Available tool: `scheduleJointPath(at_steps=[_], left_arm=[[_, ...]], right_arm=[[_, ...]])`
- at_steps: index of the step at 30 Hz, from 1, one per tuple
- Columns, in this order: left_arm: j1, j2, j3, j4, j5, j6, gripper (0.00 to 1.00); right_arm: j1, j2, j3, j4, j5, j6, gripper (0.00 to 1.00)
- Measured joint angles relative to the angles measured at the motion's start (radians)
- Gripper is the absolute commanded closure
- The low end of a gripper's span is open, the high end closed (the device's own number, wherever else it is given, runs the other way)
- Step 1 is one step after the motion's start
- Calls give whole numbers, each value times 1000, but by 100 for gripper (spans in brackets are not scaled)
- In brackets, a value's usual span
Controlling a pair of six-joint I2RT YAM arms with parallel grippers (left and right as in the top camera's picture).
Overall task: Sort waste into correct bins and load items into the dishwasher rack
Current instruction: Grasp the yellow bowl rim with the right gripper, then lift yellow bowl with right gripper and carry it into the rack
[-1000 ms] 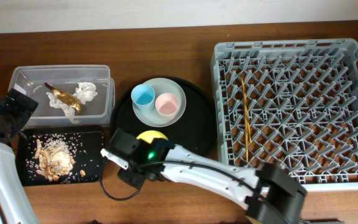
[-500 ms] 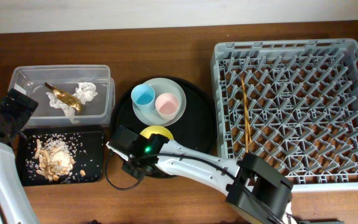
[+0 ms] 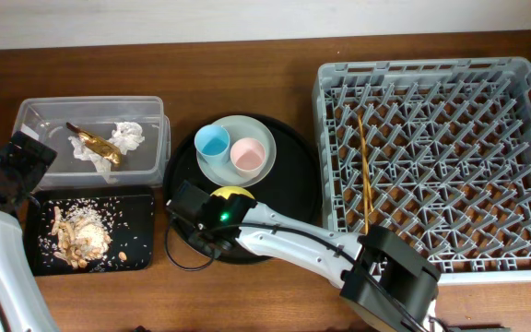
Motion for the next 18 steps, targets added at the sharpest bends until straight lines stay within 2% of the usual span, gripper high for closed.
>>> scheduleJointPath(at_steps=[4,6,7,18], left_arm=[[0,0,0,0,0,0,1],[0,0,0,0,0,0,1],[0,0,0,0,0,0,1],[0,0,0,0,0,0,1]], right_arm=[[0,0,-9,-55,-1,12,69],[0,0,-10,-70,-1,14,77],[0,0,-10,-71,-1,15,77],[0,0,-10,-131,-2,15,75]])
